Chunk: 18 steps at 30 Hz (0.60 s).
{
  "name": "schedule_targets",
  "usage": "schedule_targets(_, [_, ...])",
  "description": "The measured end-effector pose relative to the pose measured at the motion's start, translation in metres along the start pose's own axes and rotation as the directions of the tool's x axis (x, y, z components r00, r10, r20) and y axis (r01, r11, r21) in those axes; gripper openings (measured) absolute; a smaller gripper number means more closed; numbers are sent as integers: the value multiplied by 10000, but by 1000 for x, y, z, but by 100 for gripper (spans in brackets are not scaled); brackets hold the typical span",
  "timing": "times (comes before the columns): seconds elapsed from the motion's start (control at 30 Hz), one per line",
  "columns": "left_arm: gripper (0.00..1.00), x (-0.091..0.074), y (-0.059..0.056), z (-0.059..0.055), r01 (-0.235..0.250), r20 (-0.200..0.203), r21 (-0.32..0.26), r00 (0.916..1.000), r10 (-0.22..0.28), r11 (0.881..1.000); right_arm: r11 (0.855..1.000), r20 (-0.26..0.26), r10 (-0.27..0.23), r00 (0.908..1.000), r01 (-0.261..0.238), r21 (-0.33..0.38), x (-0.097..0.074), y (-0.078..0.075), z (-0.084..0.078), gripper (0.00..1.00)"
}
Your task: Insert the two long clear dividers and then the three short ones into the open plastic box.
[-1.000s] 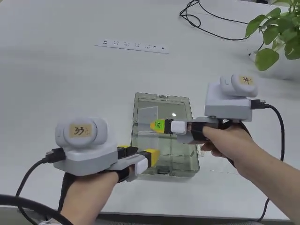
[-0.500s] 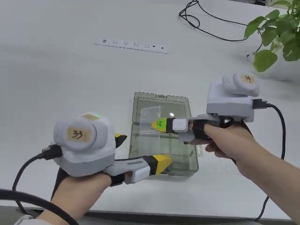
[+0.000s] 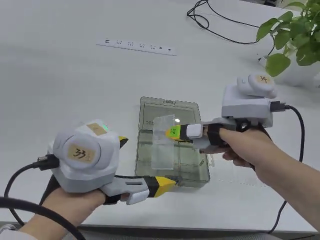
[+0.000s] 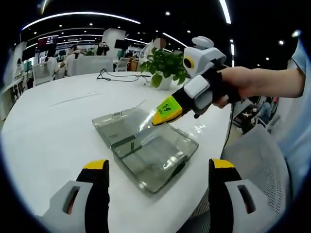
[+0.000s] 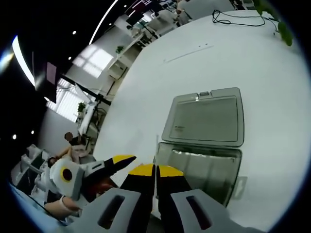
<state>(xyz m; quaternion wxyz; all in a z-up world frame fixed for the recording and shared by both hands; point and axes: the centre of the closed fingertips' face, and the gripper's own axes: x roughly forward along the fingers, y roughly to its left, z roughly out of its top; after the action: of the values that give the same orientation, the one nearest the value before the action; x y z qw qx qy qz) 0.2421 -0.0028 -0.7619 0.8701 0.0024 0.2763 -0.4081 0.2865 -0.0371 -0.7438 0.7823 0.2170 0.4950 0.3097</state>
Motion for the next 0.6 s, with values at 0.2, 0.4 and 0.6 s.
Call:
schedule_targets(0.2, [86, -1, 6, 0, 24, 109, 266, 9999, -27, 9996, 9975, -165, -631, 9979, 635, 296, -7, -13, 4, 2])
schedule_targets(0.4, [86, -1, 10, -3, -35, 72, 982, 10000, 28, 9952, 9893, -721, -1331, 9885, 1369, 504, -16, -22, -1, 2])
schedule_targets(0.6, [85, 1, 12, -2, -59, 274, 1181, 9996, 27, 9930, 9728, -1062, -2176, 9702, 2245, 576, -25, -34, 4, 2])
